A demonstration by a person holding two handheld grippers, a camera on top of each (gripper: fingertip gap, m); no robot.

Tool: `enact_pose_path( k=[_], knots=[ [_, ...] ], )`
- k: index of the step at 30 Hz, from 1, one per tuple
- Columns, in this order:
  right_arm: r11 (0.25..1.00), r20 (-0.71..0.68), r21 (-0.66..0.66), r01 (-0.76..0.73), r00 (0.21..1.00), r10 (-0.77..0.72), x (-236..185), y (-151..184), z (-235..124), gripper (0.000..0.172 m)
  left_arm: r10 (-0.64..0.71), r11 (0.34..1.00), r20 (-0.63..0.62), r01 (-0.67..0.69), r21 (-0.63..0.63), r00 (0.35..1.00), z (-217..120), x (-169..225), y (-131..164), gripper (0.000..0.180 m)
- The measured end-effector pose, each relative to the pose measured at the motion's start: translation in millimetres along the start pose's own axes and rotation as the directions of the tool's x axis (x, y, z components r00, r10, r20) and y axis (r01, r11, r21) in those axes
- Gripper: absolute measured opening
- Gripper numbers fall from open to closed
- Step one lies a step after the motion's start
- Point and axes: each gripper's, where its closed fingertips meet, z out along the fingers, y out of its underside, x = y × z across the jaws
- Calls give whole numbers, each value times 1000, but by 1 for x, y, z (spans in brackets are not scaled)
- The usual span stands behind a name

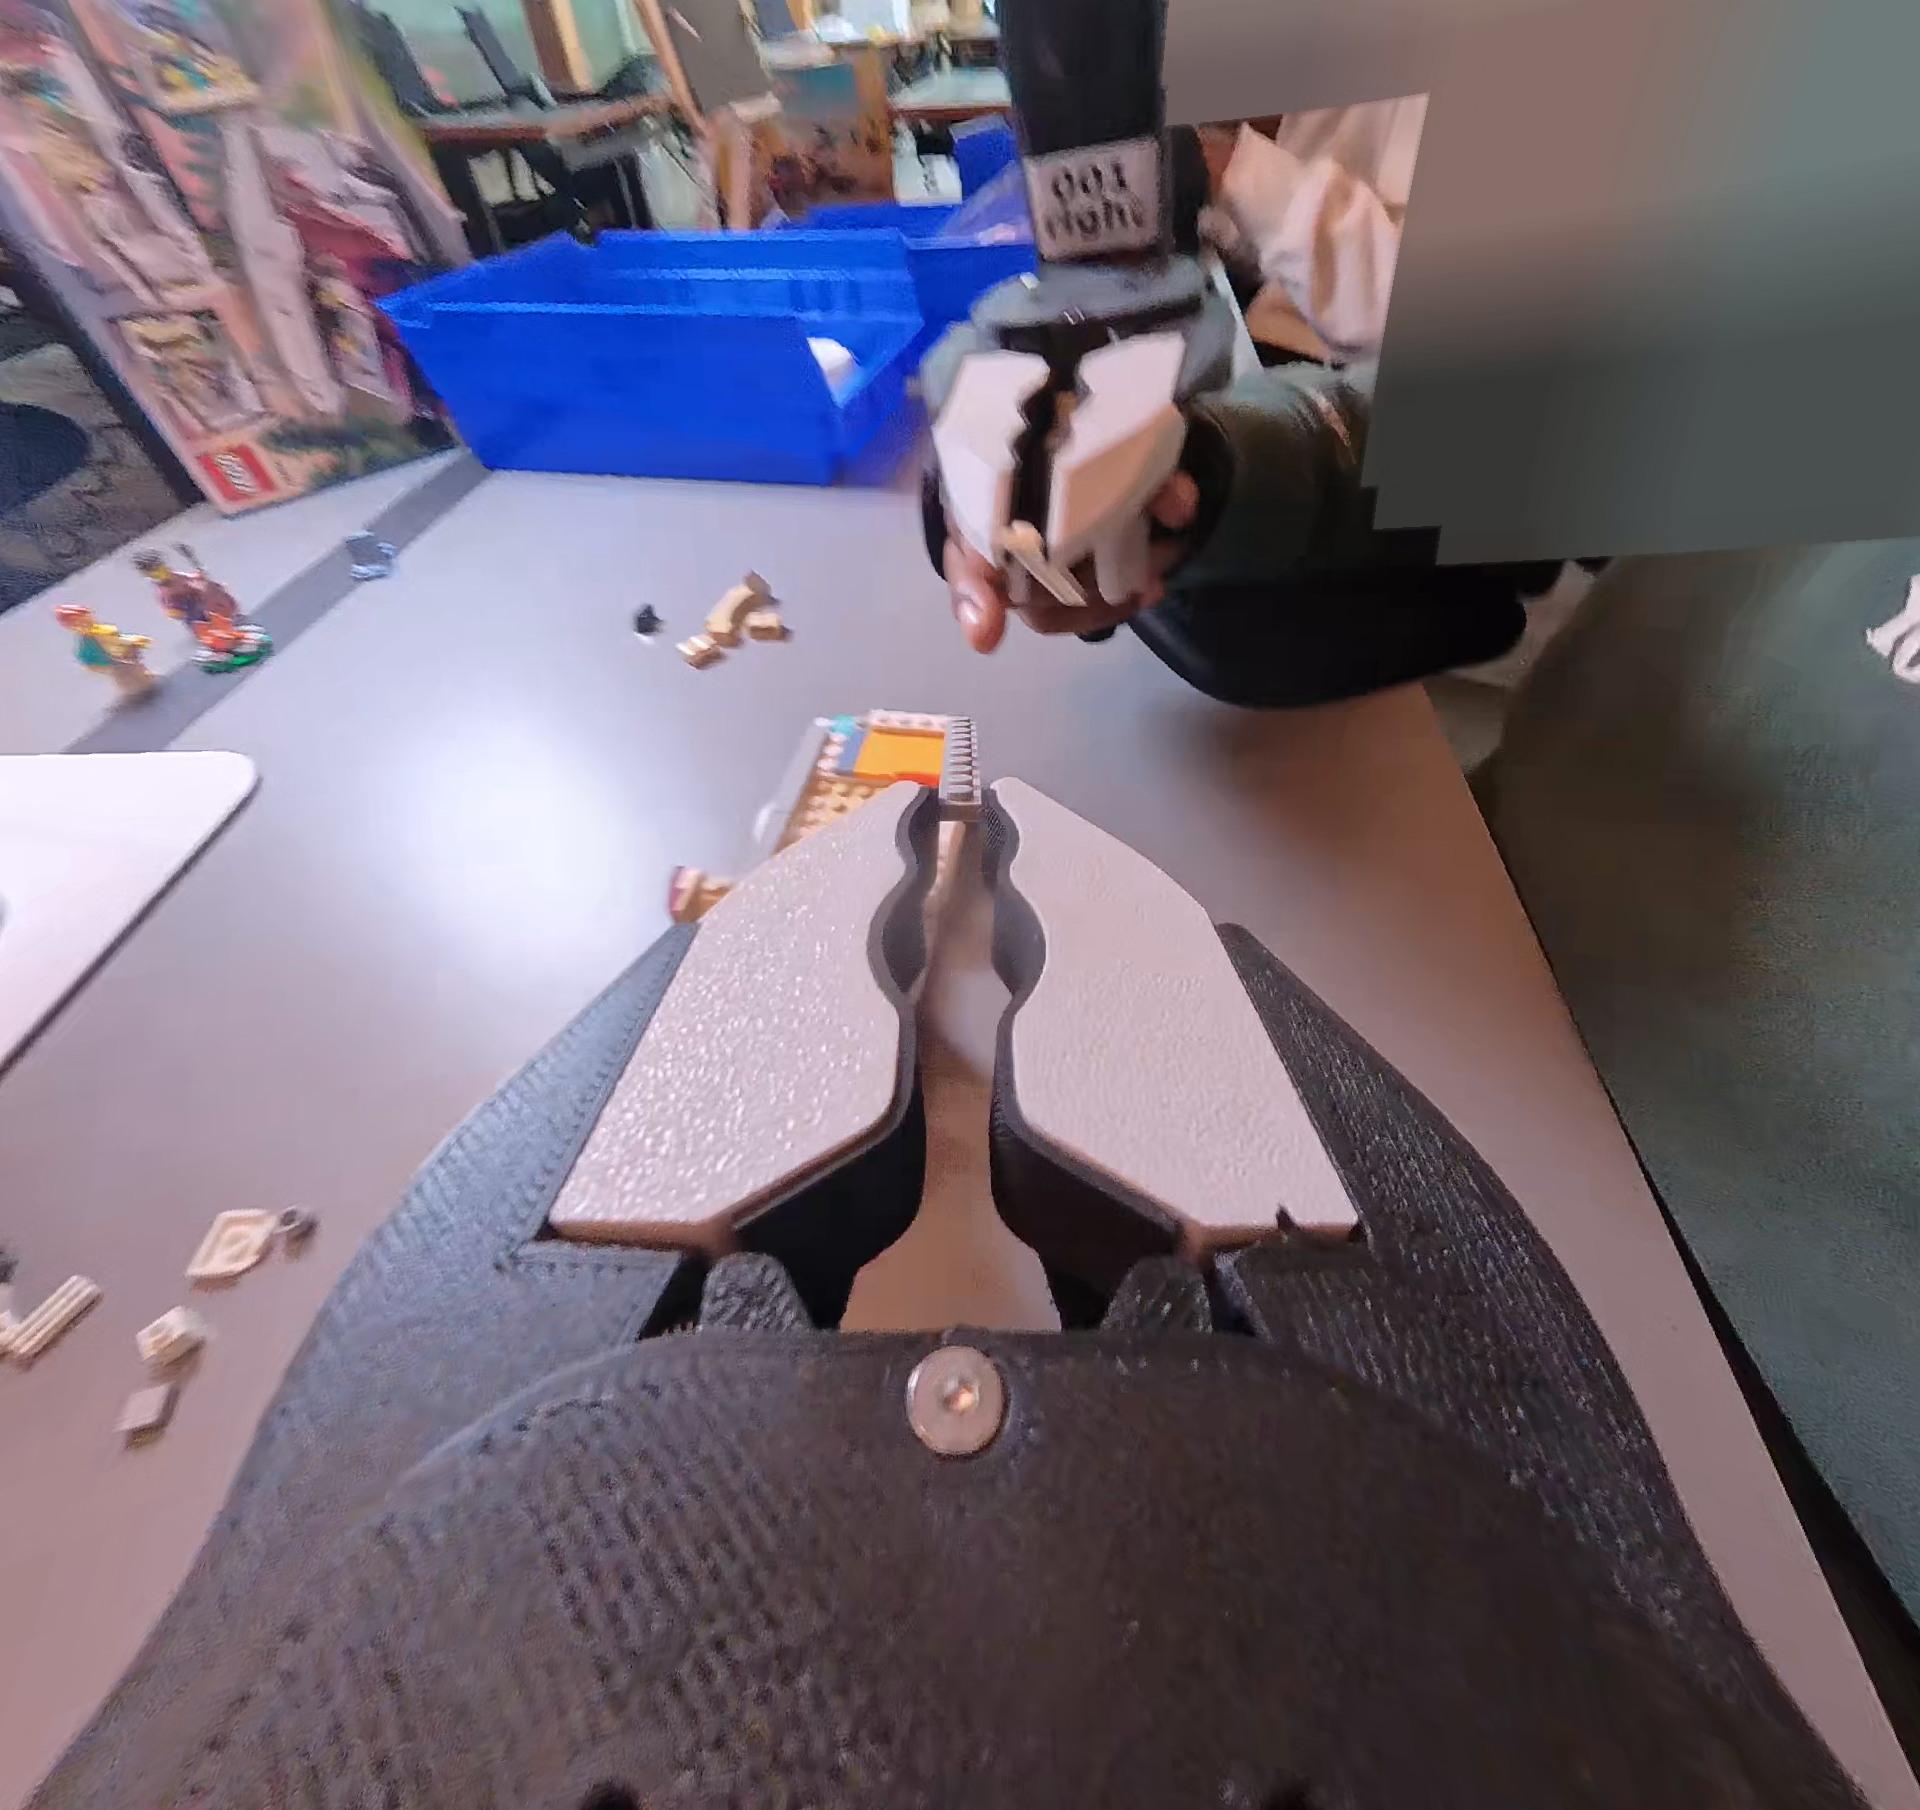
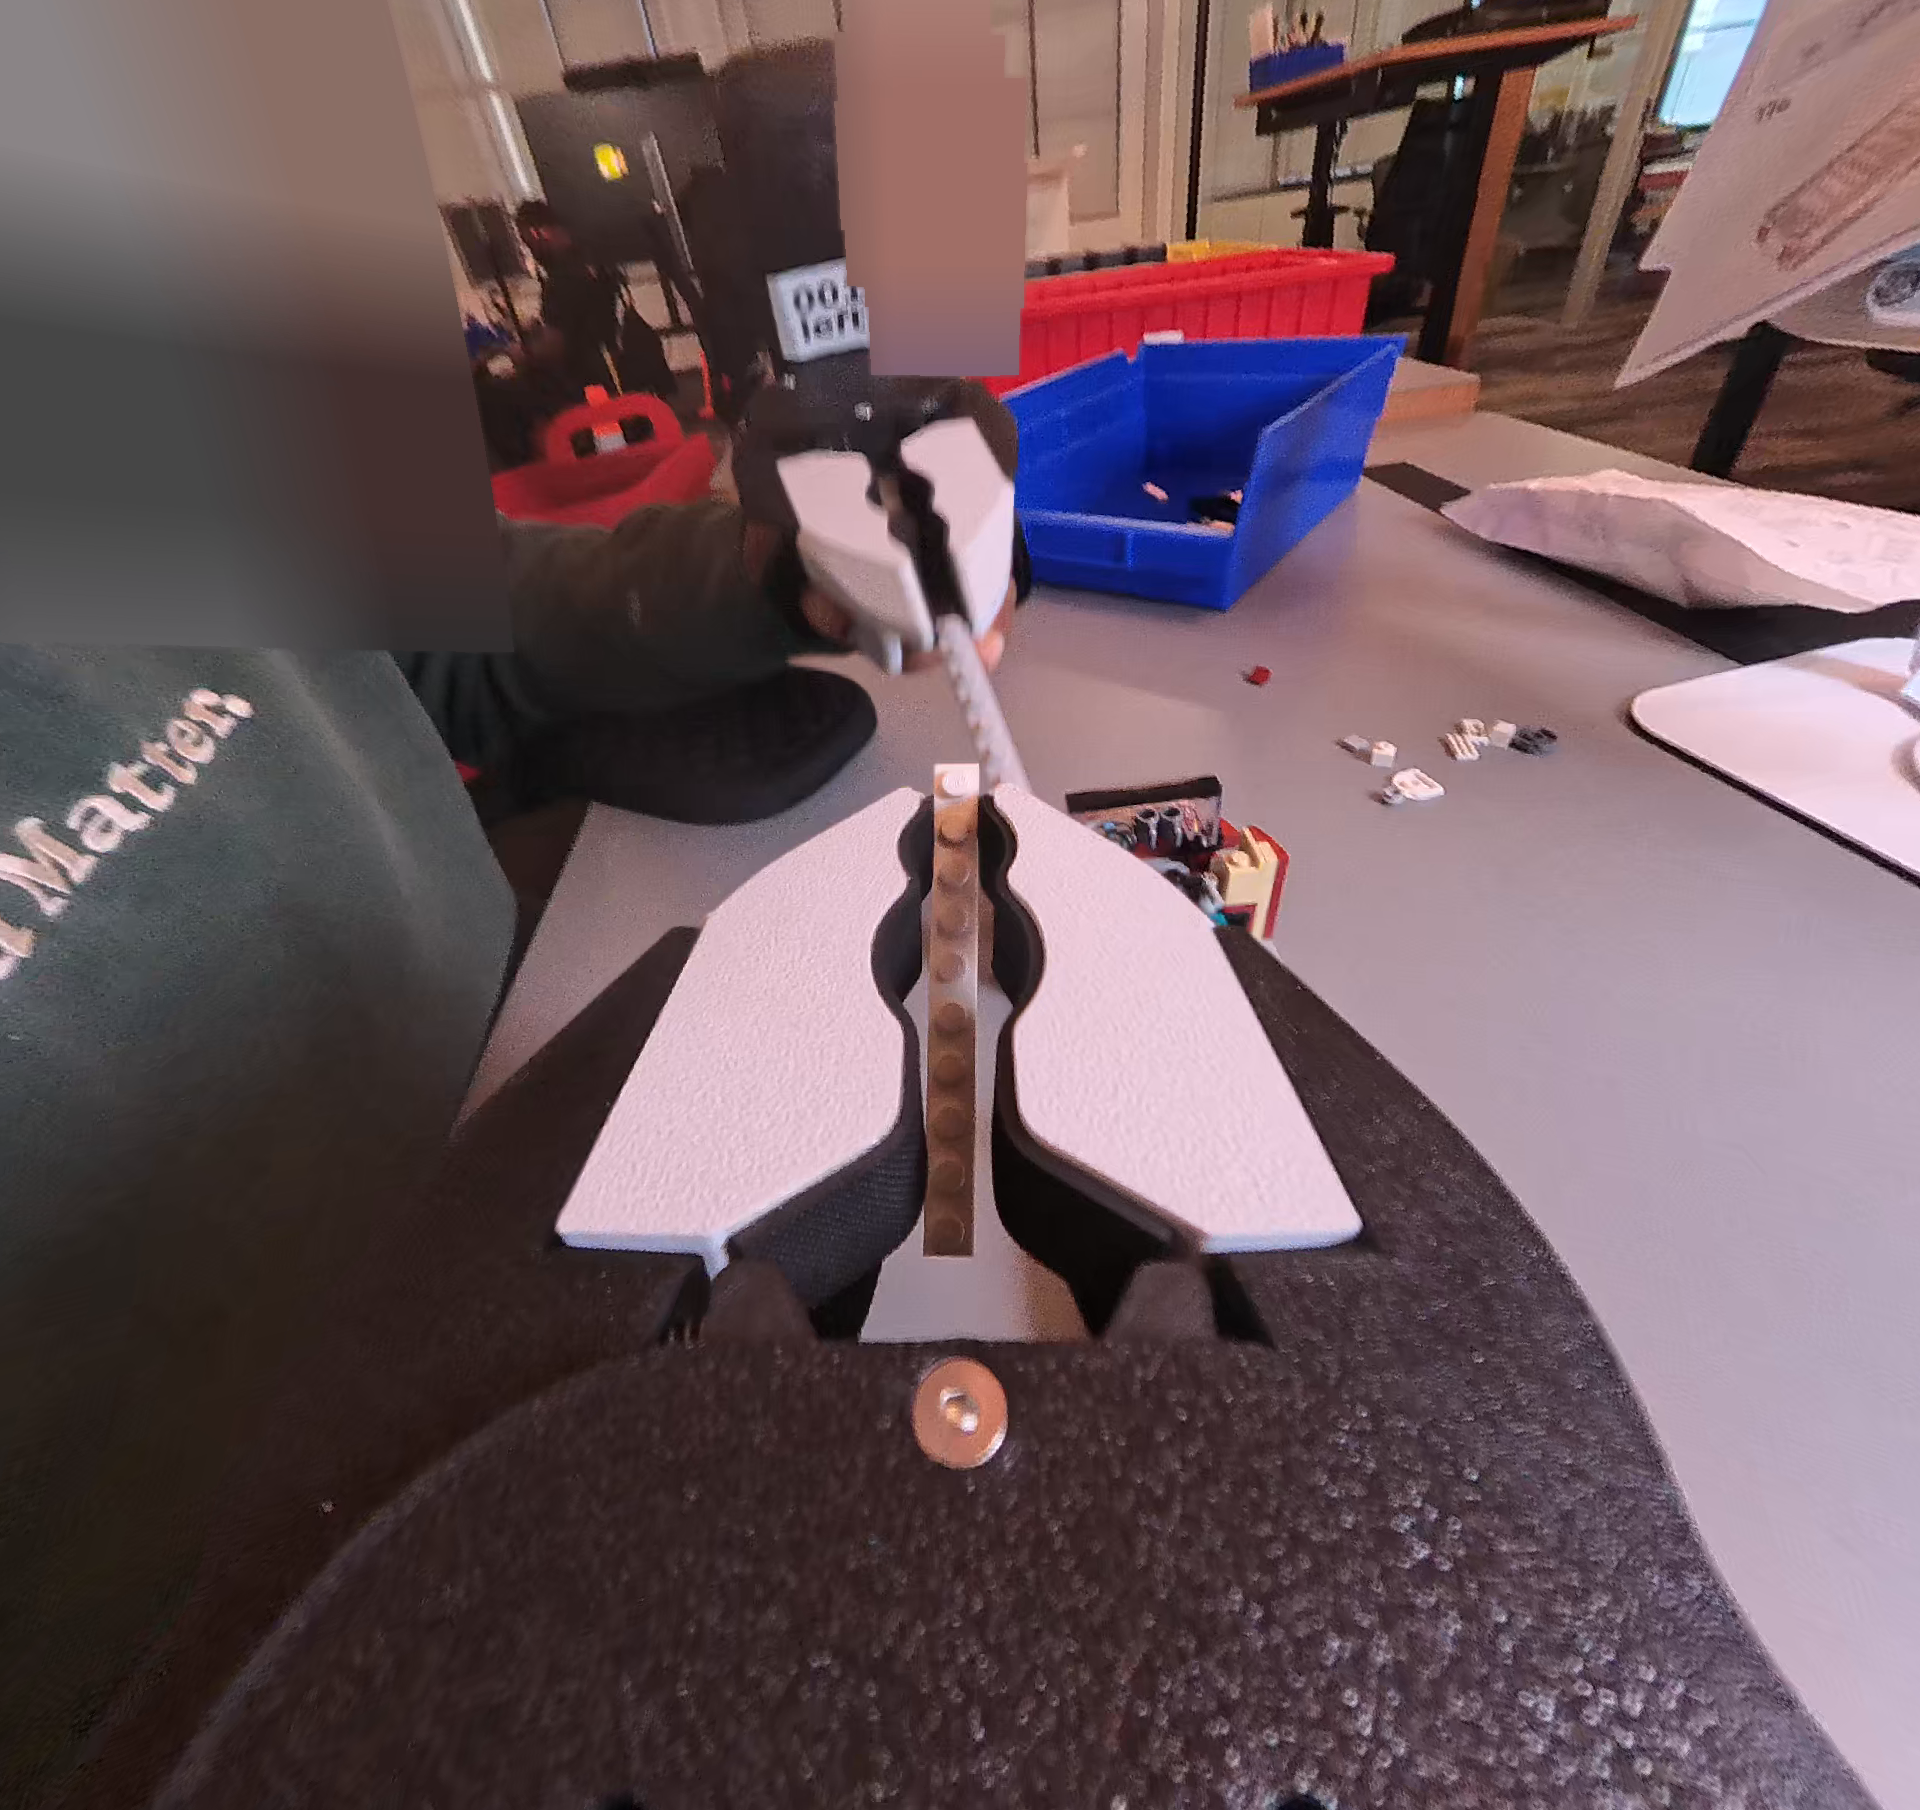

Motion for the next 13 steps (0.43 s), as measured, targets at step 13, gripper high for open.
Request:
enact_pose_path(
  k=[13],
  knots=[
    [800, 158, -551, 237, 971, -179, -27, 78, -9, 8, -61, 998, 42, 61, -4, 997, 7, -13, 12, 8]
  ],
)
